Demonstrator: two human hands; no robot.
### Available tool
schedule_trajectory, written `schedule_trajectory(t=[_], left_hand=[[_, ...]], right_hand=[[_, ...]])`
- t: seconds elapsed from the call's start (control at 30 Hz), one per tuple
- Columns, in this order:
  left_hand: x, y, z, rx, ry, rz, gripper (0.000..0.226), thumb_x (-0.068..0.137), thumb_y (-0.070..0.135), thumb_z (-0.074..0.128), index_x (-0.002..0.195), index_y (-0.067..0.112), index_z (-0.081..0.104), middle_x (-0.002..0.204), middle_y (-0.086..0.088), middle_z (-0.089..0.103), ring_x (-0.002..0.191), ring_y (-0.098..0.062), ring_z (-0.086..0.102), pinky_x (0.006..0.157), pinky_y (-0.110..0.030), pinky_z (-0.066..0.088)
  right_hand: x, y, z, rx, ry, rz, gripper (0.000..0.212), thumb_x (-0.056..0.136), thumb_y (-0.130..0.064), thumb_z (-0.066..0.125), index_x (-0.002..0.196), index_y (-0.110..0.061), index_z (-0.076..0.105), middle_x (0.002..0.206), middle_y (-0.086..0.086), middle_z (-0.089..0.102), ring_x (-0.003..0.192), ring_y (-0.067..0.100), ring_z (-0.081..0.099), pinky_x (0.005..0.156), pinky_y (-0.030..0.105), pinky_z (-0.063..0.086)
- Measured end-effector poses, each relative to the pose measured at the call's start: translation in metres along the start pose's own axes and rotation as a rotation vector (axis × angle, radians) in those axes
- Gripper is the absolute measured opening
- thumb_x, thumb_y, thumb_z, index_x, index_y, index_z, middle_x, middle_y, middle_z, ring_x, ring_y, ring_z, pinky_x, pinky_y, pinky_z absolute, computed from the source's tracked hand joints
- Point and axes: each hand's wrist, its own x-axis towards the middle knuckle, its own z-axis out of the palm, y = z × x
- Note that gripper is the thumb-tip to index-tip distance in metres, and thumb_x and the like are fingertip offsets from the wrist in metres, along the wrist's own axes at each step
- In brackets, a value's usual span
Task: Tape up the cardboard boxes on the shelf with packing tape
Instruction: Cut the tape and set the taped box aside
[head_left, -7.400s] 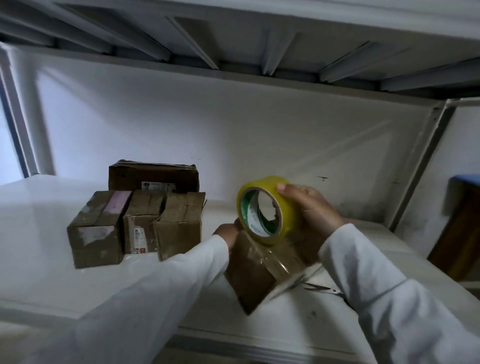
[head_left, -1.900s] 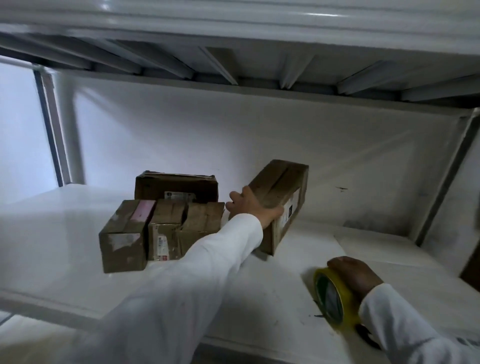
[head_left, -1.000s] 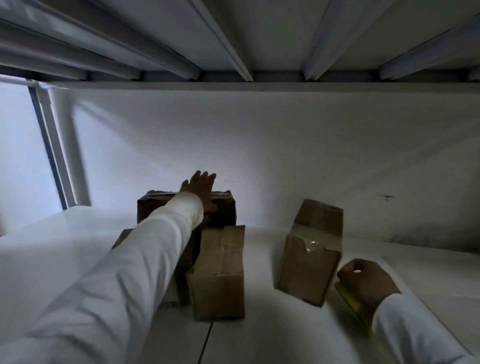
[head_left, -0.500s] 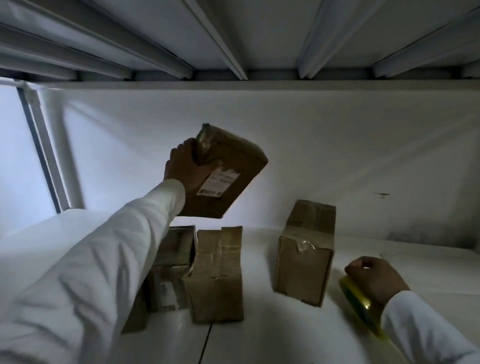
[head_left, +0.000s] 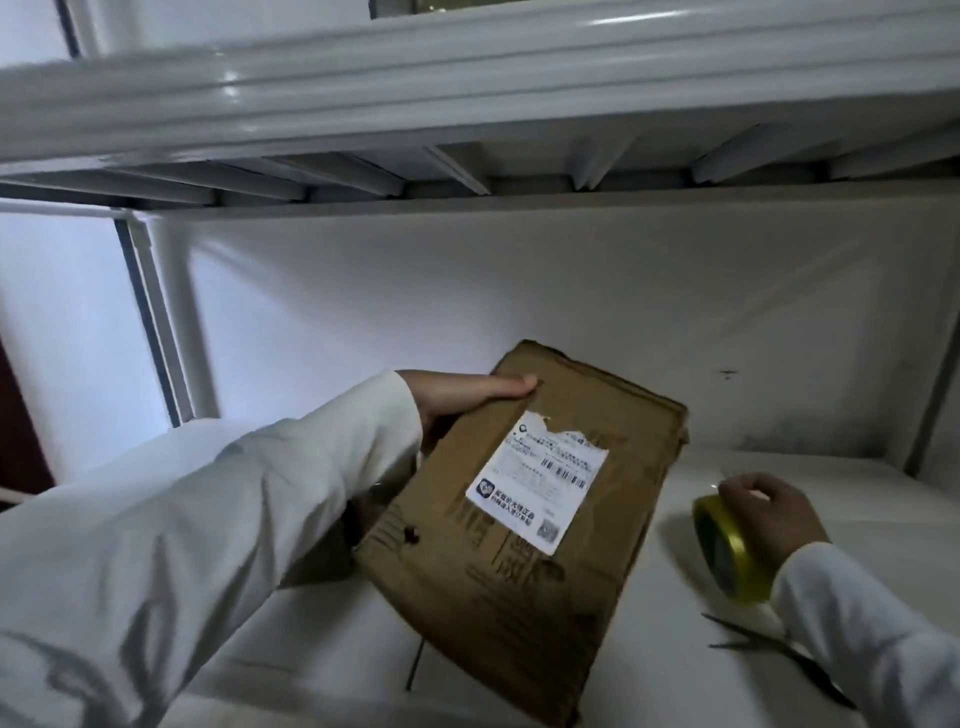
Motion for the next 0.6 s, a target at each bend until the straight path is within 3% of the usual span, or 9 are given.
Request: schedule_trajectory(t=[0.17,0.27,0.37,0.4,0.5,0.53,0.6], left_hand=[[0.024,-0.033,0.051,0.036,0.034,-0.153,0.089,0.057,0.072,0.074,0.120,0.011,0.060,0.113,-0.009,0.069,0.106,-0.028,0.065,0.100,-0.043,0.047],[0.030,-0.042,0.089,0.089,0.070,-0.131,0.056,0.088,0.061,0.051,0.118,0.013,0.052,0.127,-0.009,0.057,0.123,-0.026,0.052,0.104,-0.032,0.040],[0.042,-0.049,0.117,0.099,0.096,-0.142,0.069,0.092,0.059,0.043,0.135,0.006,0.046,0.134,-0.011,0.053,0.125,-0.028,0.051,0.104,-0.032,0.040],[0.047,-0.049,0.123,0.207,0.162,-0.123,0.071,0.091,0.061,0.044,0.137,0.006,0.045,0.134,-0.012,0.054,0.123,-0.029,0.052,0.101,-0.032,0.042],[0.058,-0.040,0.138,0.642,0.487,0.206,0.056,0.090,0.054,0.051,0.127,0.013,0.055,0.127,-0.007,0.059,0.112,-0.027,0.056,0.090,-0.031,0.044],[0.052,-0.032,0.148,0.618,0.467,0.353,0.049,0.090,0.051,0.054,0.122,0.014,0.059,0.123,-0.003,0.060,0.108,-0.023,0.057,0.088,-0.030,0.044],[0.036,-0.018,0.170,0.441,0.257,0.535,0.040,0.090,0.050,0.054,0.112,0.018,0.064,0.113,0.005,0.063,0.099,-0.013,0.058,0.085,-0.027,0.043]], right_hand=[[-0.025,-0.011,-0.045,-0.033,0.042,-0.026,0.015,0.091,-0.029,0.055,0.096,-0.019,0.064,0.102,0.010,0.057,0.089,0.030,0.051,0.079,0.034,0.039],[-0.037,-0.013,-0.067,-0.020,0.046,-0.025,0.017,0.090,-0.032,0.056,0.098,-0.020,0.065,0.103,0.009,0.058,0.089,0.029,0.053,0.082,0.034,0.041],[-0.048,-0.019,-0.087,-0.054,-0.058,-0.062,0.018,0.093,-0.028,0.055,0.101,-0.015,0.065,0.093,0.005,0.059,0.078,0.021,0.052,0.080,0.030,0.038],[-0.051,-0.022,-0.092,-0.072,-0.109,-0.077,0.017,0.094,-0.026,0.055,0.100,-0.013,0.064,0.087,0.001,0.058,0.074,0.017,0.051,0.079,0.029,0.037],[-0.059,-0.029,-0.102,-0.122,-0.235,-0.092,0.015,0.093,-0.030,0.056,0.099,-0.020,0.065,0.085,-0.008,0.055,0.074,0.013,0.051,0.068,0.026,0.039],[-0.060,-0.030,-0.102,-0.137,-0.265,-0.104,0.013,0.093,-0.032,0.056,0.097,-0.023,0.064,0.086,-0.009,0.055,0.075,0.013,0.051,0.065,0.024,0.039],[-0.060,-0.036,-0.098,-0.179,-0.302,-0.154,0.012,0.094,-0.032,0.054,0.094,-0.026,0.064,0.089,-0.010,0.056,0.076,0.011,0.051,0.063,0.021,0.040]])
